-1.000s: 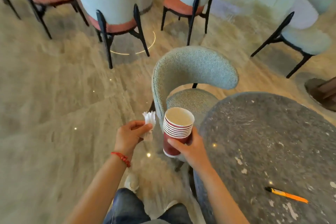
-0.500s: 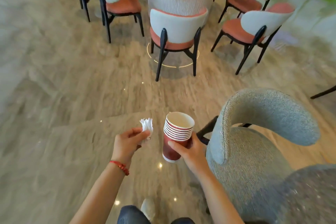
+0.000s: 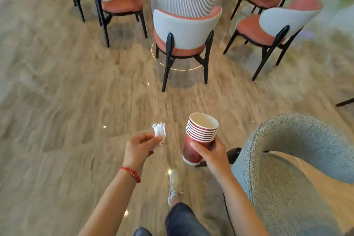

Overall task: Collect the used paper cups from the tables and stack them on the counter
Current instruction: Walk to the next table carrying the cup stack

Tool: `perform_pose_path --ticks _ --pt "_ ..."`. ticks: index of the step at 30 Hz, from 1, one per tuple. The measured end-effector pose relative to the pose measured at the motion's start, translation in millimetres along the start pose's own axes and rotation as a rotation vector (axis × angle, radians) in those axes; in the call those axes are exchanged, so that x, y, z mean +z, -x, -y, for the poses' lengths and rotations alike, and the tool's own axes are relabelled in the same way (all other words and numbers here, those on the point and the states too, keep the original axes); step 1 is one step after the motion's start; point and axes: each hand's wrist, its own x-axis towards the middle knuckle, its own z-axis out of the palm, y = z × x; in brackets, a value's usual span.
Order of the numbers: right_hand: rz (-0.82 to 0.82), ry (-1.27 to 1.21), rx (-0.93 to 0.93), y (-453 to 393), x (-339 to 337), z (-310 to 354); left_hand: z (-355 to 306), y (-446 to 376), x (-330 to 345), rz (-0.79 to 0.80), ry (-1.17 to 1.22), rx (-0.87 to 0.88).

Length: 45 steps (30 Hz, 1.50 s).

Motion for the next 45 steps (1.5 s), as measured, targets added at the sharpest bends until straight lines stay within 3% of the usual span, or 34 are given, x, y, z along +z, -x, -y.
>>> perform_pose_path --ticks 10,19,33,45 --pt "-0.039 -0.022 -0.02 -157.3 -40.4 54.7 -74.6 -130.5 107.9 0.062 -0.067 0.011" --pt "-0.217 -0.059 0.018 -242.1 -81.4 69.0 -117.6 -223.2 206.3 0.235 -0.2 -0.001" --pt "-0.854 -0.255 0.081 -367.7 -158.3 94.1 -181.5 -376.7 406.8 0.701 -0.516 0.031" --pt "-1.188 -0.293 0.085 -399.5 -270.2 97.6 -163.8 -398.4 583.6 0.968 -0.59 -0.049"
